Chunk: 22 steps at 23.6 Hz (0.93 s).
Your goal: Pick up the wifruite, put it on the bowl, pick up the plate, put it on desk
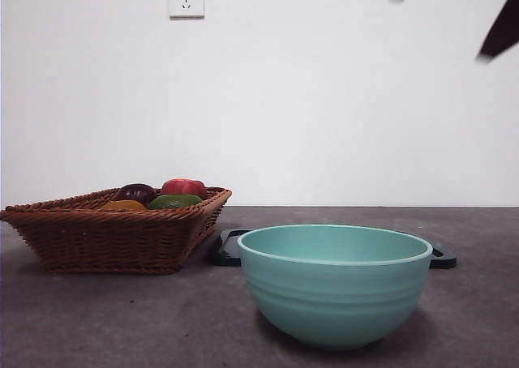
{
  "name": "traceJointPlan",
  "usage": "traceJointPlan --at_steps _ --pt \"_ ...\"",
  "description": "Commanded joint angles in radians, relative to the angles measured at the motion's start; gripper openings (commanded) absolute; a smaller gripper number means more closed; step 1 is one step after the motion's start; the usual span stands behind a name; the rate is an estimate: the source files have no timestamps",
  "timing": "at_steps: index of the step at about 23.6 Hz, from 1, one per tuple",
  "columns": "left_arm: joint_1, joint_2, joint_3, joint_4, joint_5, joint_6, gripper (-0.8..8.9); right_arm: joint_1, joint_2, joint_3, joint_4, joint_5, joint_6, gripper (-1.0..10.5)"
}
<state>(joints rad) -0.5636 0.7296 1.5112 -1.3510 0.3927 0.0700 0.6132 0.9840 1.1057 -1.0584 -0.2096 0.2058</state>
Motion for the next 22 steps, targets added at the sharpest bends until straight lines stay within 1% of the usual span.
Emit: traceJointPlan --at_steps 1,8,11,14,22 --pt "-0.007 0.003 0.014 0.011 0.003 0.016 5.94 0.005 -0.129 0.02 -0.04 0.0 -0.012 5.5" --pt "-0.007 0.003 0.014 0.012 0.004 0.016 5.94 0.005 -0.518 0.02 -0.092 0.0 -0.011 5.5" --pt "-0.007 0.003 0.014 0.012 0.004 0.016 5.94 0.005 -0.635 0.02 -0.104 0.0 0.027 5.5" --pt "-0.007 0.003 0.014 0.012 0.004 0.016 5.94 0.005 -0.681 0.02 -0.103 0.001 0.049 5.5" --pt "-0.007 0.003 0.014 0.011 0.003 0.016 5.93 0.005 -0.693 0.02 -0.094 0.004 0.047 5.5"
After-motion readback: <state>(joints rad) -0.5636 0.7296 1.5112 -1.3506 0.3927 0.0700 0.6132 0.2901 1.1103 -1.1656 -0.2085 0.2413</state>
